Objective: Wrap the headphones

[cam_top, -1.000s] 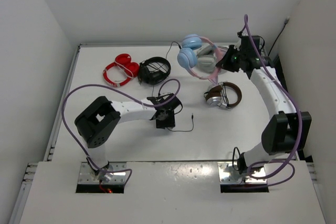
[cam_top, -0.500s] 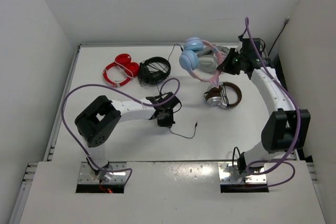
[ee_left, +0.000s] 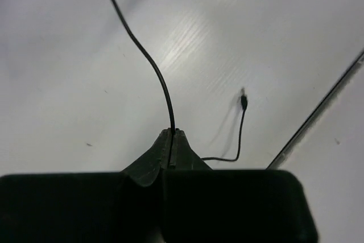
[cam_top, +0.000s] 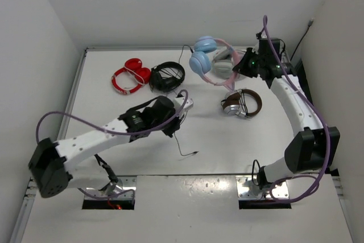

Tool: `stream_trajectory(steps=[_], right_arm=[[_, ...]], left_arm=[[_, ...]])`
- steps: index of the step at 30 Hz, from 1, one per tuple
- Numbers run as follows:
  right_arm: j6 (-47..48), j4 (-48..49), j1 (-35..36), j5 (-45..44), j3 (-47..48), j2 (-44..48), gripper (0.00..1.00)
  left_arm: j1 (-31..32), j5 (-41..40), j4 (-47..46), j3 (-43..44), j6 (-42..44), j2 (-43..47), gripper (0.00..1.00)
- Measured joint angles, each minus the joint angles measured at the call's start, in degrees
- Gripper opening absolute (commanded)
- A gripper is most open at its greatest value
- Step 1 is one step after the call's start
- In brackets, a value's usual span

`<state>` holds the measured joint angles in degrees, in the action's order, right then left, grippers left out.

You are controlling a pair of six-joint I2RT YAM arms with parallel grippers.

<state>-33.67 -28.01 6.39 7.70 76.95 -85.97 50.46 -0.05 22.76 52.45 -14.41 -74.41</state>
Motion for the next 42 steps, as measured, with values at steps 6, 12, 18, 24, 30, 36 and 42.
stream_trajectory(steps=[6,12,18,24,30,36,42], right_arm=[[-4.5,0.1,-3.3,-0.2,4.3,0.4,0.00],[-14.4,1.0,-5.2,7.1,4.5,1.0,0.00],[-14.6,1.9,0.4,2.4,2.4,1.7,0.00],[-7.8,2.7,12.1,-2.1,-3.0,2.2,0.00],[-1.0,3.1,19.7,-7.7,-5.9,2.2,0.00],[5.8,6.8,25.0,-11.6,-7.8,2.5,0.00],[10.9,7.0,27.4,-11.4,-13.7,4.3,0.00]], left_arm=[[0.6,3.9,1.5,-1.0,21.2,16.9,0.00],[1.1,5.1,5.6,-1.7,34.3,24.2,0.00],[1.4,6.6,8.9,1.0,42.0,22.4,0.00],[1.6,8.3,9.0,11.2,46.8,19.0,0.00],[1.6,9.3,8.8,18.7,48.9,17.1,0.00],[1.1,8.1,8.0,24.6,49.9,14.9,0.00],[-4.0,6.3,4.4,26.3,52.0,13.7,0.00]])
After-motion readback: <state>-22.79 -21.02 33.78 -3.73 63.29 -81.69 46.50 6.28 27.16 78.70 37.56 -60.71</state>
